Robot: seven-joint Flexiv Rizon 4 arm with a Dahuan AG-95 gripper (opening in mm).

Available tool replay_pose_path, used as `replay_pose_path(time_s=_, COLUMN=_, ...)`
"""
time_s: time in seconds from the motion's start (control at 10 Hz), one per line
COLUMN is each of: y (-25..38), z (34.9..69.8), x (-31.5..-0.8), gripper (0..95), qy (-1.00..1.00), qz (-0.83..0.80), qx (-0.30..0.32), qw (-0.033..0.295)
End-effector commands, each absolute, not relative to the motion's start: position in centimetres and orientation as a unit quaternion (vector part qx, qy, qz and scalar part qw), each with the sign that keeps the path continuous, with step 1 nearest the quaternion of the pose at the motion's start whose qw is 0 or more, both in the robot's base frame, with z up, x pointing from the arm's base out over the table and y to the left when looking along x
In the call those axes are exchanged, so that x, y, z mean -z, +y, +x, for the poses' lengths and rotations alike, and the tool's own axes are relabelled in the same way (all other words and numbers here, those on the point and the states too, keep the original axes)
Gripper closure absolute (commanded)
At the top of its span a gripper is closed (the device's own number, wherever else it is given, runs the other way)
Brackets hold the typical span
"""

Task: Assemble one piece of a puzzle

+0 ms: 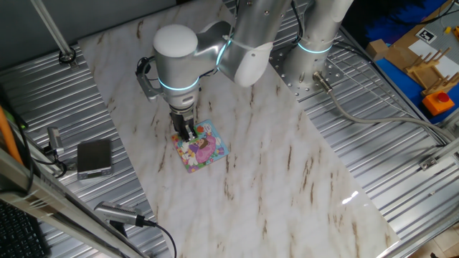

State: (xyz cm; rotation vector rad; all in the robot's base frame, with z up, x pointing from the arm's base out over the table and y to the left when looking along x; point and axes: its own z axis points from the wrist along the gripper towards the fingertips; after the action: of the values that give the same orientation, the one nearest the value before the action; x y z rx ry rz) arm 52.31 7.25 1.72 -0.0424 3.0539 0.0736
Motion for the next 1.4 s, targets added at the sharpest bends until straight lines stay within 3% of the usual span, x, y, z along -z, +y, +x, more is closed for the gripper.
replay_pose_path(time_s=0.1, y=7.2, z=52.4, x=-1.0, gripper=95.0, qy=0.999, qz=-0.015, qx=-0.024, qw=0.046)
replay_pose_path(time_s=1.0, y=7.4, z=52.3, x=-2.1, gripper=95.0, qy=0.999, qz=-0.028, qx=-0.024, qw=0.04)
replay_pose_path(time_s=1.4, y=8.0, z=51.8, x=-4.5, gripper=95.0, qy=0.996, qz=-0.087, qx=-0.018, qw=0.006)
